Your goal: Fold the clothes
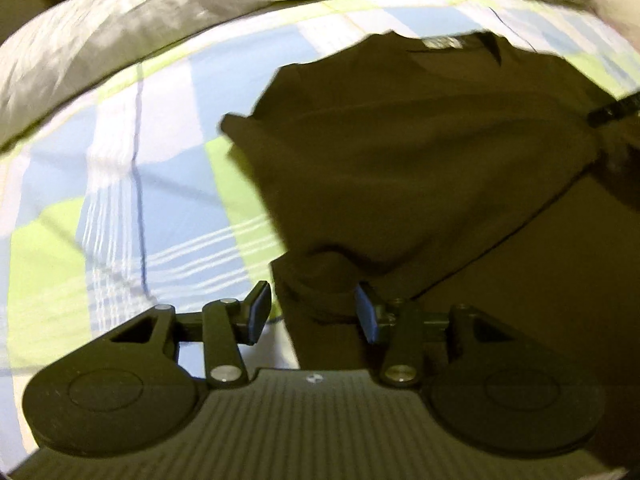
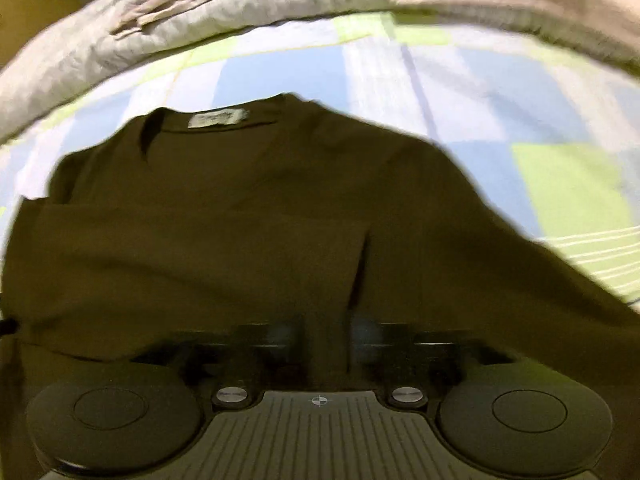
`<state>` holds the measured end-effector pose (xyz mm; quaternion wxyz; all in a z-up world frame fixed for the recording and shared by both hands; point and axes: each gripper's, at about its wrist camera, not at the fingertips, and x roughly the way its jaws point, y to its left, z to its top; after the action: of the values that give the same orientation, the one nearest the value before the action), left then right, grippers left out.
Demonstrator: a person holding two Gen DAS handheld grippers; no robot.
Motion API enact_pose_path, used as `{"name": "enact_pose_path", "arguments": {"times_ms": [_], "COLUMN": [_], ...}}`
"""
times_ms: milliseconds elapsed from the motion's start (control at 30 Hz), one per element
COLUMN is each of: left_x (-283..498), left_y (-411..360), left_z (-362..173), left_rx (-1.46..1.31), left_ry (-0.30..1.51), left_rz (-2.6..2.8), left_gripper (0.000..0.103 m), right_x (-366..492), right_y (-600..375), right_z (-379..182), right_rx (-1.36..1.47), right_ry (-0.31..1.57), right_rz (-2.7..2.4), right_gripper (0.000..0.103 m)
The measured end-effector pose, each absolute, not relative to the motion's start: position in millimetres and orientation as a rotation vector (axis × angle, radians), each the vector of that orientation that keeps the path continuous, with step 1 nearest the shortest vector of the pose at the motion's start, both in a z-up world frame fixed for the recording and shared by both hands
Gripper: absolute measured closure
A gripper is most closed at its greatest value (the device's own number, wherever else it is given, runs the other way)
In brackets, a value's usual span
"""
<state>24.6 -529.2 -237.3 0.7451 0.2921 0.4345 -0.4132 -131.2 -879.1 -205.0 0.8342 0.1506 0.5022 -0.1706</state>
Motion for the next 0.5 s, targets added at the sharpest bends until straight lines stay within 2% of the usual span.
{"name": "enact_pose_path", "arguments": {"times_ms": [133,267,300,333,367,500], "left_x": [38.1,49.2,52.1,55.0,57.1,50.1], "left_y": [-517.5,-513.2,-512.5,-511.6,-509.7,-497.1], "left_z": [-236.2,-245.1,-249.6,-253.5,-254.8,-245.1], "left_rx": [0.516,0.422,0.412,0.4,0.383,0.313], "left_ry": [0.994,1.005,1.026,1.048,1.066,1.045], "left_rz": [-0.894,-0.946,-0.955,-0.962,-0.963,-0.951], "left_gripper": [0.062,0.064,0.066,0.079,0.084,0.09], "right_x": [-130.2,-94.5,-80.3,-65.1,-48.8,23.2], "right_y": [-845.5,-793.7,-781.3,-768.3,-754.7,-700.1], "right_z": [-179.4,-156.7,-155.4,-155.2,-156.0,-166.3], "right_rx": [0.229,0.16,0.162,0.158,0.147,0.08], "right_ry": [0.989,0.924,0.923,0.924,0.93,0.954], "right_rz": [-0.292,-0.035,0.048,0.124,0.191,0.404], "right_gripper": [0.035,0.035,0.036,0.036,0.036,0.036]}}
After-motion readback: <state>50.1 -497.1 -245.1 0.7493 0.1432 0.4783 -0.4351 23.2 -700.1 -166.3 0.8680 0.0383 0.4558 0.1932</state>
